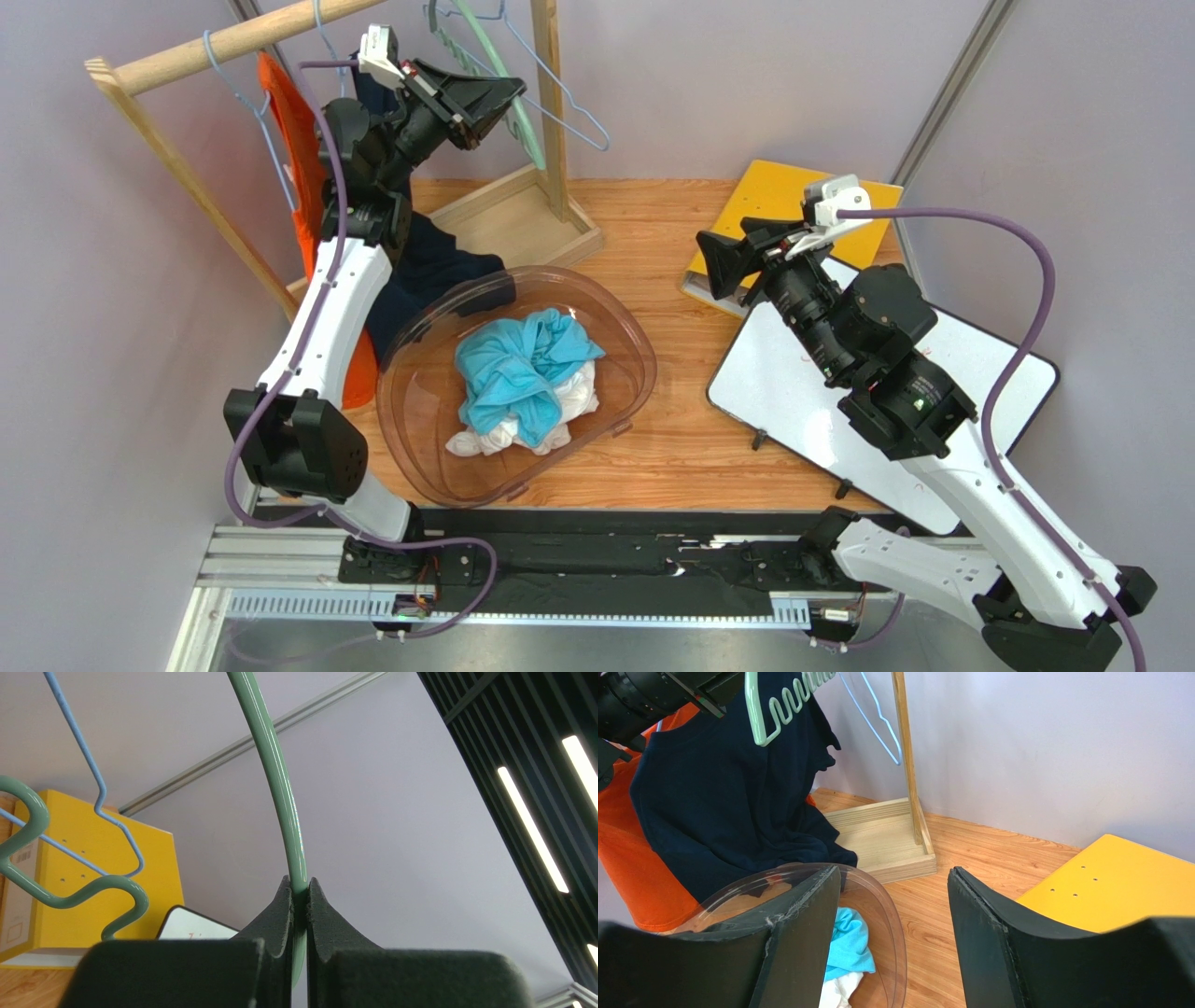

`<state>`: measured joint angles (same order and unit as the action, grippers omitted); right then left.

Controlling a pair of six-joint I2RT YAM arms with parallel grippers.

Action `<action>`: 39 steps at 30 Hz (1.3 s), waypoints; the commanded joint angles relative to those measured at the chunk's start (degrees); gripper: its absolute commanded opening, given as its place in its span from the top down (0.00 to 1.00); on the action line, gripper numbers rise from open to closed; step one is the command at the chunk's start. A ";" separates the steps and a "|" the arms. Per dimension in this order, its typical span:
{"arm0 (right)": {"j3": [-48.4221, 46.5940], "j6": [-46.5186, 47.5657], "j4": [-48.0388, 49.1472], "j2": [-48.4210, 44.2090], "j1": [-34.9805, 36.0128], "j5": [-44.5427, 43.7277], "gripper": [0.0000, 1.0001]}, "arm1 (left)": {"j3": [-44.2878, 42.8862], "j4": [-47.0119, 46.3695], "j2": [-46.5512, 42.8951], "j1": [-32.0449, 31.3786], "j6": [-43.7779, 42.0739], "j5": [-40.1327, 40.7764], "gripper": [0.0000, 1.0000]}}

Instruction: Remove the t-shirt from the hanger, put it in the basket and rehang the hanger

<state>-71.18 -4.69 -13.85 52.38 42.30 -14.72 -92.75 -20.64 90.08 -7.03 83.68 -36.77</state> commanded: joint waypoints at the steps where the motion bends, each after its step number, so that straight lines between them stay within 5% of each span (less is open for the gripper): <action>1: 0.16 -0.06 2.77 -1.05 0.23 -0.13 0.37 | -1.03 1.48 -1.75 0.00 -0.35 2.32 1.00; 13: 0.16 -0.23 2.68 -0.88 0.15 0.04 0.37 | -8.76 8.78 5.97 -2.46 -6.41 2.67 1.00; 28: 0.25 -0.15 2.86 -1.05 0.23 0.22 0.37 | -7.80 3.77 10.99 -3.08 -5.29 0.48 1.00; 34: 0.34 -0.32 2.86 -0.88 0.23 0.48 0.37 | -3.58 4.03 6.87 -3.08 -7.56 1.70 0.57; 37: 0.34 -0.32 3.04 -0.61 0.23 0.57 0.37 | -1.65 6.22 3.79 -2.99 -9.41 2.23 0.49; 39: 0.25 -0.41 2.95 -0.61 0.23 0.66 0.37 | 1.16 5.36 1.16 -2.82 -9.32 1.88 0.28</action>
<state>-71.16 -4.71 -13.82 52.03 42.30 -14.44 -94.17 -14.37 98.74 -10.13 76.31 -34.68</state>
